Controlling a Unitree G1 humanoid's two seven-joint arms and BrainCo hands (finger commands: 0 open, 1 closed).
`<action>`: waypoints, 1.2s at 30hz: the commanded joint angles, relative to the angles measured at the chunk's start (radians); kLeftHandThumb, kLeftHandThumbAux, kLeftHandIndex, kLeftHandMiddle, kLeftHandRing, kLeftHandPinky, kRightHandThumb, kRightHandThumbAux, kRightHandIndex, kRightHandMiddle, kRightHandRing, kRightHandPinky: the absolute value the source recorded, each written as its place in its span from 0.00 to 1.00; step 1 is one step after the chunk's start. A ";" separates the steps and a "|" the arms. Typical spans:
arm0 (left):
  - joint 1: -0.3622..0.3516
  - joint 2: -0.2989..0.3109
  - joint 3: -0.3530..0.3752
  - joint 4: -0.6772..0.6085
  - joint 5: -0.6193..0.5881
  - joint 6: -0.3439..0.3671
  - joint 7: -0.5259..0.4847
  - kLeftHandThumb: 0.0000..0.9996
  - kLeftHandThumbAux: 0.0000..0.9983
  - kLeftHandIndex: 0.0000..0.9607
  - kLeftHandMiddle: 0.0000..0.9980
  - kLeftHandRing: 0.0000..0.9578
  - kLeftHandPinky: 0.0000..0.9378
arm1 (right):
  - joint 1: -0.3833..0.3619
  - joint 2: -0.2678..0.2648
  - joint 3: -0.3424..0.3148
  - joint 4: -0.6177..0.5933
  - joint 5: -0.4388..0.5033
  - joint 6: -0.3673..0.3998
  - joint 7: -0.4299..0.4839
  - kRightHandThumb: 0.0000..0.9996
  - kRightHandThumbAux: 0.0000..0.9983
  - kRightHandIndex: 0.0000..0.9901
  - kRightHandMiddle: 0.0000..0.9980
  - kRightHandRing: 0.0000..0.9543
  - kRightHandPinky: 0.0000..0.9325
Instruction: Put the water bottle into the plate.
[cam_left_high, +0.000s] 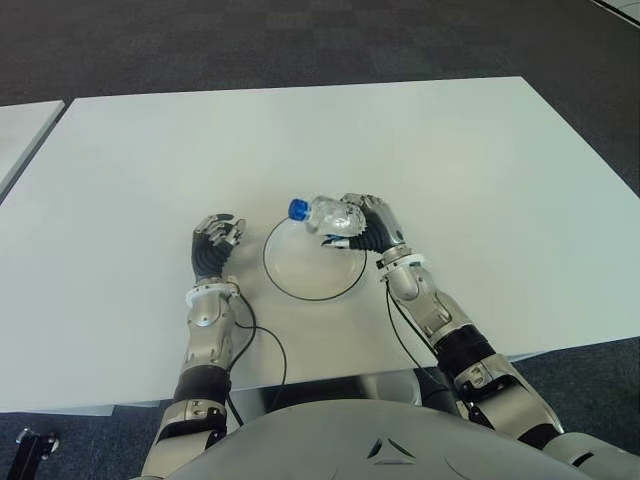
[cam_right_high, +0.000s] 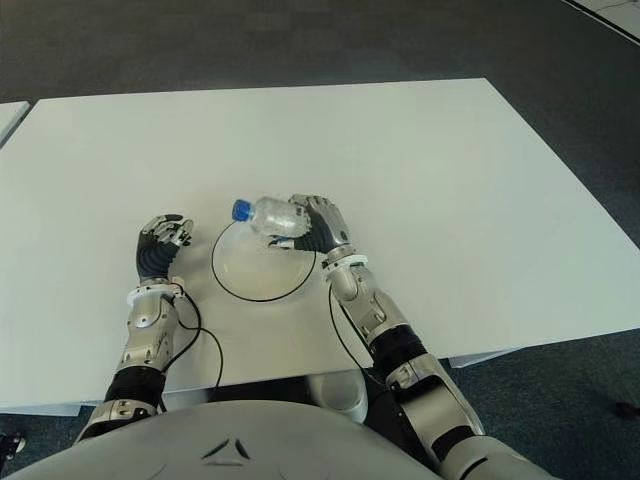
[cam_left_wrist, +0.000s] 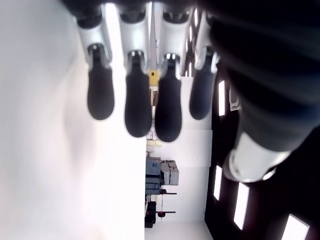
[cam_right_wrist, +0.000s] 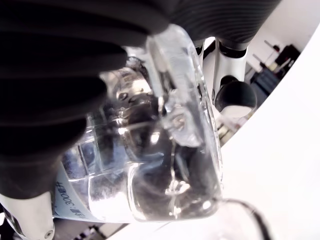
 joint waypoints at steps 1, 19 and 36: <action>0.070 -0.027 0.006 0.077 -0.017 0.098 0.006 0.71 0.72 0.45 0.61 0.62 0.61 | -0.024 -0.025 0.043 0.033 -0.028 -0.086 0.039 0.71 0.73 0.44 0.90 0.93 0.96; 0.085 -0.025 -0.006 0.062 0.010 0.098 0.025 0.71 0.71 0.45 0.62 0.63 0.61 | -0.056 -0.057 0.117 0.032 -0.107 -0.184 0.154 0.71 0.73 0.44 0.89 0.93 0.95; 0.079 -0.027 -0.002 0.067 0.004 0.103 0.031 0.71 0.71 0.45 0.62 0.63 0.61 | -0.061 -0.084 0.155 -0.033 -0.151 -0.101 0.353 0.70 0.73 0.44 0.83 0.87 0.87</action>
